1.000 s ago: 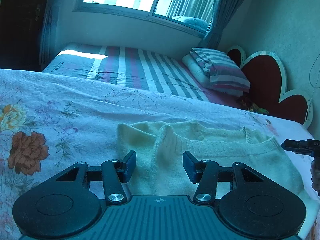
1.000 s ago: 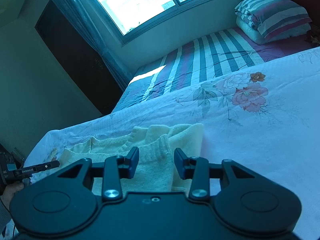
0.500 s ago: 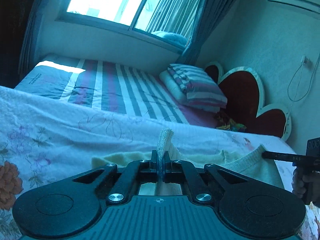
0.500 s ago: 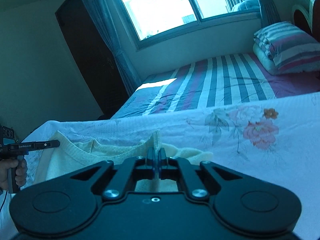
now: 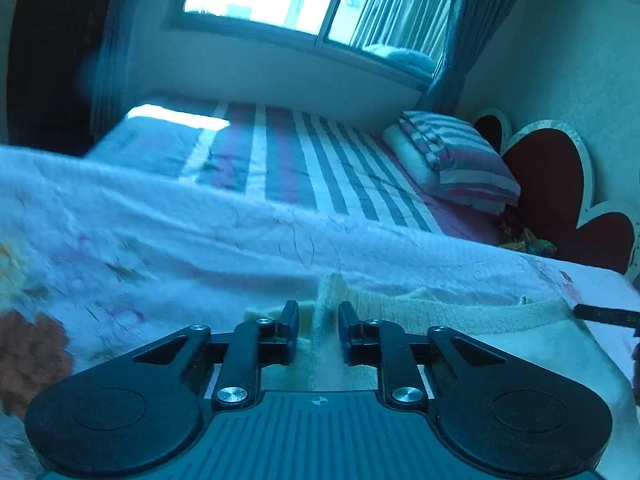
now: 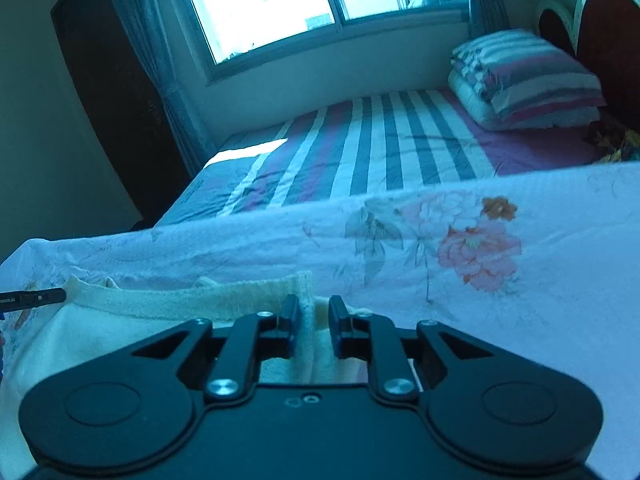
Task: Fold small clothes
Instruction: 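Lift the hem with both tools and fold it toward the collar, then lay the hem down on the sweater and open both tools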
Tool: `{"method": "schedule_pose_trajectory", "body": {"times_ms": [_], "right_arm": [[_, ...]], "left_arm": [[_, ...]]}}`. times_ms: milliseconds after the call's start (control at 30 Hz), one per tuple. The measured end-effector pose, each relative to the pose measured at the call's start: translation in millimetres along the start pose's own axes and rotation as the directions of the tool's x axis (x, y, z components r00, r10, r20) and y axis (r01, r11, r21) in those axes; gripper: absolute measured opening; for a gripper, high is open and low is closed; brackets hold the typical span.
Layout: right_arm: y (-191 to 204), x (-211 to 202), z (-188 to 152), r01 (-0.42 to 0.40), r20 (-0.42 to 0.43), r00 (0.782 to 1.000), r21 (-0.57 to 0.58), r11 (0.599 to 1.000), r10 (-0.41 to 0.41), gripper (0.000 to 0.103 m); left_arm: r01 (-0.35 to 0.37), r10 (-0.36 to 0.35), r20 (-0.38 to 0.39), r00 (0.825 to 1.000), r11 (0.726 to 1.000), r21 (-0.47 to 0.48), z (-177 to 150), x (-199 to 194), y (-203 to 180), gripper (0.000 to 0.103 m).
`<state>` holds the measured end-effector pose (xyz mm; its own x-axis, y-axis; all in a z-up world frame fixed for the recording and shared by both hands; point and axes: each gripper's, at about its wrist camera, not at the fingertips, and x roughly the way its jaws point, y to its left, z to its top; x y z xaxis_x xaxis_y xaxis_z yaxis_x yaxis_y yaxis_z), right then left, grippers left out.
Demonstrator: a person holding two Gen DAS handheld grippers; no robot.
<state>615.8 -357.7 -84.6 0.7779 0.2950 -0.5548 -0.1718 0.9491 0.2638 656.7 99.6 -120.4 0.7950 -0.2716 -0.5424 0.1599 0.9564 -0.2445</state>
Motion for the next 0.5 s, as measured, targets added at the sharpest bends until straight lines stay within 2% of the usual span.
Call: {"method": "schedule_pose_trajectory", "body": {"times_ms": [33,100,133,167,200,233,300,367,400,467,500], "right_arm": [[8,-5,2,-0.022,0.018,1.000,-0.016,1.000,0.022,0.015],[34,3,6,-0.062,-0.020,0.998,-0.059,0.996,0.061,0.014],[54,12,7,-0.100,-0.052,0.994,-0.089,0.991,0.096,0.015],[73,20,6,-0.133,-0.080,0.989,-0.126,0.983,0.123,0.017],[93,29,5,-0.157,-0.114,0.984,-0.164,0.974,0.139,0.019],[110,37,1,-0.180,-0.152,0.976,-0.188,0.965,0.153,0.020],[127,49,-6,-0.205,-0.202,0.966,-0.209,0.956,0.163,0.020],[127,53,-13,-0.166,-0.197,0.973,-0.250,0.954,0.118,0.017],[118,50,-12,-0.121,-0.171,0.982,-0.252,0.960,0.079,0.016],[84,36,-9,0.018,-0.128,0.991,-0.216,0.976,-0.046,0.014],[63,27,-7,0.088,-0.111,0.988,-0.194,0.977,-0.111,0.014]], "left_arm": [[-0.005,0.004,0.035,0.999,0.999,0.035,3,-8,-10,0.025],[0.047,-0.049,0.020,0.999,0.997,0.068,8,-7,-34,0.026],[0.069,-0.070,0.004,0.998,0.992,0.105,10,-3,-53,0.037],[0.085,-0.084,-0.010,0.996,0.987,0.137,7,2,-72,0.060],[0.102,-0.099,-0.027,0.995,0.981,0.166,3,7,-88,0.070],[0.113,-0.107,-0.038,0.994,0.975,0.193,-2,11,-103,0.075],[0.112,-0.098,-0.076,0.992,0.969,0.222,-10,21,-122,0.075],[0.070,-0.044,-0.119,0.992,0.973,0.221,-16,31,-117,0.075],[0.066,-0.044,-0.109,0.993,0.975,0.211,-19,27,-103,0.075],[0.049,-0.032,-0.099,0.995,0.984,0.174,-18,13,-72,0.075],[0.011,0.004,-0.085,0.996,0.983,0.182,-17,2,-58,0.075]]}}
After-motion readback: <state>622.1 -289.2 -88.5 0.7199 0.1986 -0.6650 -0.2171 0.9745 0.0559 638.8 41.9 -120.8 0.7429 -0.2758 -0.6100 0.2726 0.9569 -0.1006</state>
